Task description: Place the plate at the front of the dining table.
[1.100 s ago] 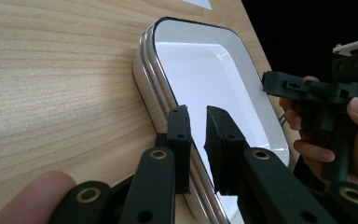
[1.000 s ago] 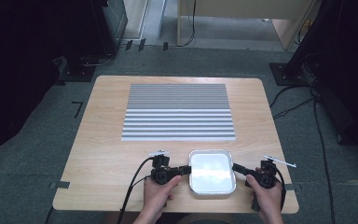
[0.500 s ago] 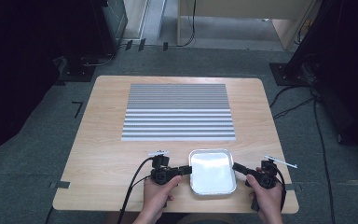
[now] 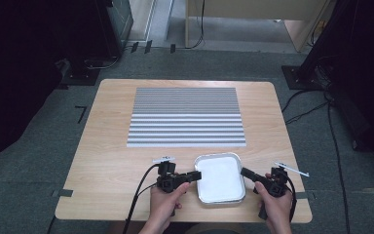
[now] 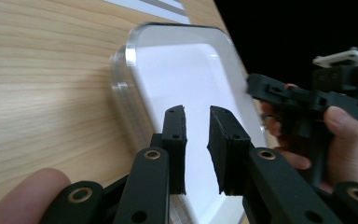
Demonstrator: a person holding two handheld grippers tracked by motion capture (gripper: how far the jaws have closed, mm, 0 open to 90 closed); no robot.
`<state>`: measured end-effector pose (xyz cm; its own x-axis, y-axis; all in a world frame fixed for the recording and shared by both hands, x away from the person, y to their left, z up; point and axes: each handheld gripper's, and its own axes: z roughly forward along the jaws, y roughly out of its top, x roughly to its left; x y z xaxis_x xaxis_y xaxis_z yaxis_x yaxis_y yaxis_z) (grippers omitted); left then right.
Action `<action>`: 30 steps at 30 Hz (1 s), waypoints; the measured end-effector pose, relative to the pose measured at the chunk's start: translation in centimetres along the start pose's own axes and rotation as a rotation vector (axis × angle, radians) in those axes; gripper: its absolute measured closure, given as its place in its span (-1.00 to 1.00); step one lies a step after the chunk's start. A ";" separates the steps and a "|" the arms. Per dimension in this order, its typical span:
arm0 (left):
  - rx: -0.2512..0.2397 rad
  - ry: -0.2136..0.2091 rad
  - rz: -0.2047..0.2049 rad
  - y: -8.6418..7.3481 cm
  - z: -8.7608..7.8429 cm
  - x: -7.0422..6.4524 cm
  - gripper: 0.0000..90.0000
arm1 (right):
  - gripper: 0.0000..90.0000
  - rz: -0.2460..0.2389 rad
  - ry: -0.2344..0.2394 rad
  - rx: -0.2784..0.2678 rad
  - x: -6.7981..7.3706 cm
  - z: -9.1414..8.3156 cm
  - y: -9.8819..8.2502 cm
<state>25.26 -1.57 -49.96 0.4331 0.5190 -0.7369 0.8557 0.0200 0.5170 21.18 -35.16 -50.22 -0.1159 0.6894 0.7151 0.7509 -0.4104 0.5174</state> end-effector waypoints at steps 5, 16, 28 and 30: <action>-0.016 0.054 0.059 -0.1 0.4 -0.7 0.63 | 0.83 -0.031 0.015 0.008 0.7 1.1 -0.6; -0.025 0.138 0.060 0.1 -1.8 0.5 0.55 | 0.83 -0.014 -0.012 0.041 0.1 1.3 -0.5; 0.003 0.115 0.016 -0.3 -0.9 1.0 0.55 | 0.88 -0.022 -0.021 0.076 0.1 1.3 -0.6; 0.008 0.105 0.016 -0.2 -0.5 1.0 0.55 | 0.89 -0.013 -0.028 0.075 0.0 1.1 -0.5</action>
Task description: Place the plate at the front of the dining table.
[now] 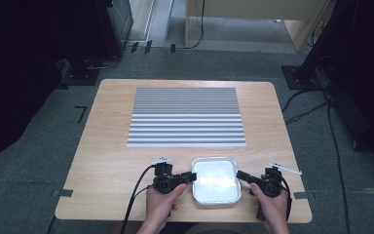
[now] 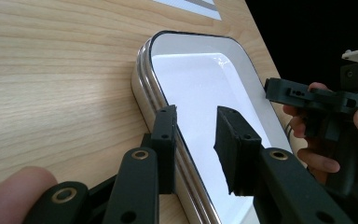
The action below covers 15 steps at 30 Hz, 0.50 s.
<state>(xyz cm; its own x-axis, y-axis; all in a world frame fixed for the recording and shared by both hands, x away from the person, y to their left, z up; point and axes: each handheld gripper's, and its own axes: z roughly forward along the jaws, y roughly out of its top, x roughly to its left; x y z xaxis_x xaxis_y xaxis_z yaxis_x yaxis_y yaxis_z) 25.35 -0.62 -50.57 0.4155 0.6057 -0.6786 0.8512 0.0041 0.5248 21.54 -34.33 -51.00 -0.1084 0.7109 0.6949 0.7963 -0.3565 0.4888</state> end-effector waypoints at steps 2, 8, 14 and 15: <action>0.007 -0.009 0.000 0.1 0.4 -0.2 0.55 | 0.89 0.006 -0.010 -0.009 -0.3 -0.3 0.1; 0.016 0.004 0.025 0.5 1.2 -0.9 0.53 | 0.91 0.006 -0.042 -0.011 -0.6 -1.0 0.3; 0.018 0.008 0.026 0.3 1.2 -1.0 0.56 | 0.96 -0.010 -0.069 -0.005 -0.3 -1.0 0.3; 0.017 0.007 0.024 0.3 1.2 -0.9 0.56 | 0.96 -0.009 -0.070 -0.005 -0.3 -1.0 0.3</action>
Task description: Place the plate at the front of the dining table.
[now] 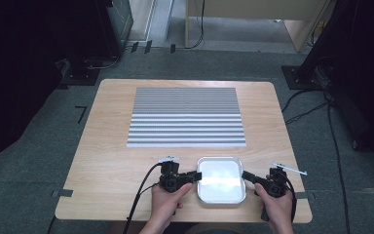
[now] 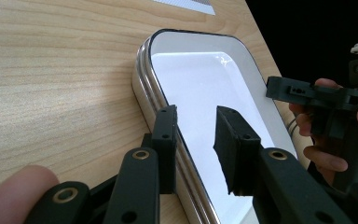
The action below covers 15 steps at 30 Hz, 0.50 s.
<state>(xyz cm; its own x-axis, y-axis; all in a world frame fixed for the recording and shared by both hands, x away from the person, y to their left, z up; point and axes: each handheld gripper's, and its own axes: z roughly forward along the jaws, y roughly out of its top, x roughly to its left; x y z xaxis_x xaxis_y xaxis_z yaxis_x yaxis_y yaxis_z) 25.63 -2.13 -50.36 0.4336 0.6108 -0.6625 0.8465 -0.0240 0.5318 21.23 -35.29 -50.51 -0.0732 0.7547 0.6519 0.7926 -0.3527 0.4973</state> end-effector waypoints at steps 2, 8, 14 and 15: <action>-0.001 -0.001 -0.001 0.0 0.0 0.0 0.57 | 0.97 0.001 -0.001 0.000 0.0 0.0 0.0; -0.008 -0.005 -0.003 0.1 -0.1 -0.1 0.57 | 0.97 0.005 -0.006 -0.002 0.1 -0.1 0.0; -0.008 -0.003 -0.007 0.1 0.2 -0.1 0.57 | 0.96 0.001 0.005 -0.027 0.2 -0.5 0.1; -0.008 -0.003 -0.007 0.1 0.2 -0.1 0.57 | 0.96 0.000 0.007 -0.032 0.2 -0.6 0.1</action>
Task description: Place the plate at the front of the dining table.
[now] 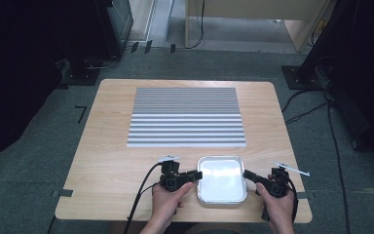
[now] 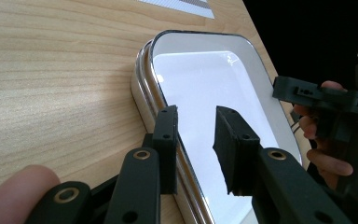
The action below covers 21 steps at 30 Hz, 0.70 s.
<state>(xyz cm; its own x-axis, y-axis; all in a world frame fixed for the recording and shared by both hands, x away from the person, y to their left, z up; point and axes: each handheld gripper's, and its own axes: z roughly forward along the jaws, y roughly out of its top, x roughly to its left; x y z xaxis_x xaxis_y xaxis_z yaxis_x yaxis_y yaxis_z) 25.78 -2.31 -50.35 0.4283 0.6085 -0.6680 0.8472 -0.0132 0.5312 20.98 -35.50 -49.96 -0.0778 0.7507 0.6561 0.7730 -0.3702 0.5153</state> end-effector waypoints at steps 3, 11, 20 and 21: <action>-0.001 0.001 0.004 0.1 0.1 0.0 0.57 | 0.96 -0.005 0.002 -0.010 0.0 -0.1 0.0; -0.006 -0.010 -0.005 0.1 0.4 -0.1 0.56 | 0.96 0.009 0.012 -0.024 -0.1 -0.5 0.2; 0.024 -0.046 0.045 -0.2 2.1 -1.0 0.53 | 0.96 0.015 0.021 -0.025 -0.2 -0.6 0.3; 0.021 -0.045 0.049 -0.2 2.1 -1.0 0.53 | 0.96 0.010 0.017 -0.028 -0.2 -0.6 0.2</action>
<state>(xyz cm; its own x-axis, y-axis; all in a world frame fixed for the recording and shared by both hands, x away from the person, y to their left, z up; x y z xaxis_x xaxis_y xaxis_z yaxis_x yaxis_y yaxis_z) 25.82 -4.57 -50.94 0.4832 0.5702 -0.6644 0.8309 -0.0595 0.5532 20.79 -36.12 -49.64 -0.0811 0.7379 0.6701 0.7559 -0.3927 0.5238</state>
